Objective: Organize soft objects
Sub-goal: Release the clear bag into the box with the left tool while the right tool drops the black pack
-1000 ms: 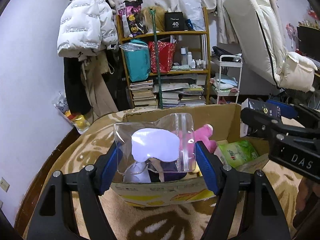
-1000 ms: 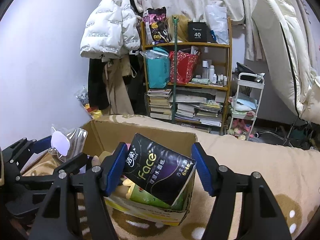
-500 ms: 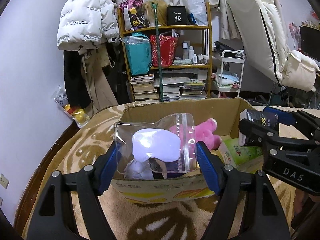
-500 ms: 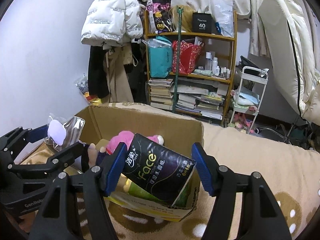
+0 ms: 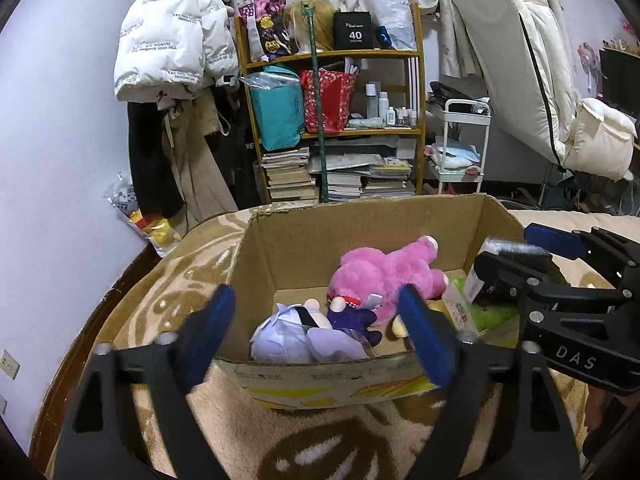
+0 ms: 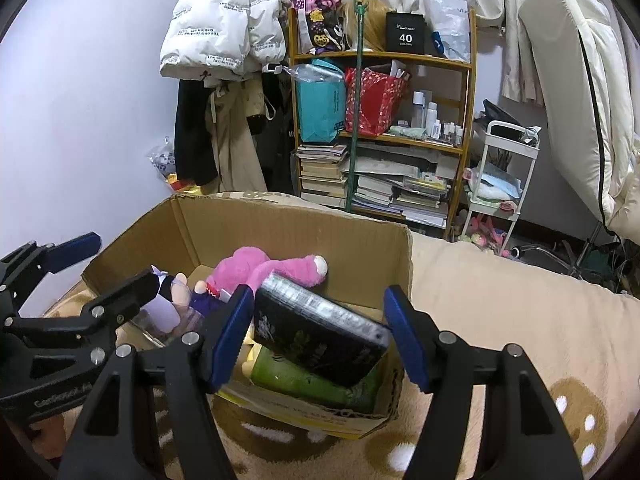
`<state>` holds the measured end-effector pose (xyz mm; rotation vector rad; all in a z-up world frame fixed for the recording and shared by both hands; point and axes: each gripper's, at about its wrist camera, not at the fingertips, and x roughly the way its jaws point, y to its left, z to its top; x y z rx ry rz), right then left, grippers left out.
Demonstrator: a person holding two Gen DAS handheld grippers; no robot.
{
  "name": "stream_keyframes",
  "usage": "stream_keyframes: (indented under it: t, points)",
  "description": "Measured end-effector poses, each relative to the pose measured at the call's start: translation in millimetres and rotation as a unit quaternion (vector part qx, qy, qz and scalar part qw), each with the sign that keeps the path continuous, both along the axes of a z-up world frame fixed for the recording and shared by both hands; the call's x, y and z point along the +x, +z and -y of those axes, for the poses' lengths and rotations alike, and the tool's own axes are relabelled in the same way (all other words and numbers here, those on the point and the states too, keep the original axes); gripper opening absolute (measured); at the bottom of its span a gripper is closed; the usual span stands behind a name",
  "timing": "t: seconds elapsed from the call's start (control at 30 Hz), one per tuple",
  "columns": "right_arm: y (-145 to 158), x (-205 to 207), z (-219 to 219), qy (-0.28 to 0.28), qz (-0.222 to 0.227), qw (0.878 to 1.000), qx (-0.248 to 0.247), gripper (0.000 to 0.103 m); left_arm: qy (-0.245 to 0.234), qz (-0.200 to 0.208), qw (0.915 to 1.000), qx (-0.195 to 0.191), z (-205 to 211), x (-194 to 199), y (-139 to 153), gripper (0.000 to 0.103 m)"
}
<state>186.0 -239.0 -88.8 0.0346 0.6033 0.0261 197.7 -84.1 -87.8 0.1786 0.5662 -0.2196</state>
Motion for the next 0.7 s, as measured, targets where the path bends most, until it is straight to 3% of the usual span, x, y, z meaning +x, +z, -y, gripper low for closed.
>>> stream_keyframes:
  t: [0.07, 0.57, 0.63, 0.7]
  points:
    - [-0.1, 0.1, 0.3, -0.003, 0.001, 1.000, -0.001, 0.084, 0.003, 0.009, 0.9999, 0.002, -0.5, -1.8, 0.2, 0.089]
    - [16.2, -10.7, 10.3, -0.015, 0.020, 0.999, 0.024, 0.094, 0.014, 0.004, 0.9999, -0.001, -11.4, -6.2, 5.4, 0.089]
    - [19.5, -13.9, 13.5, -0.018, 0.021, 0.999, 0.035, 0.103, 0.019, 0.004, 0.9998, 0.003, -12.8, -11.1, 6.7, 0.089]
    - [23.9, -21.3, 17.0, -0.027, 0.029, 0.998, 0.047, 0.103, 0.021, 0.003, 0.9998, 0.006, -15.0, -18.4, 9.1, 0.089]
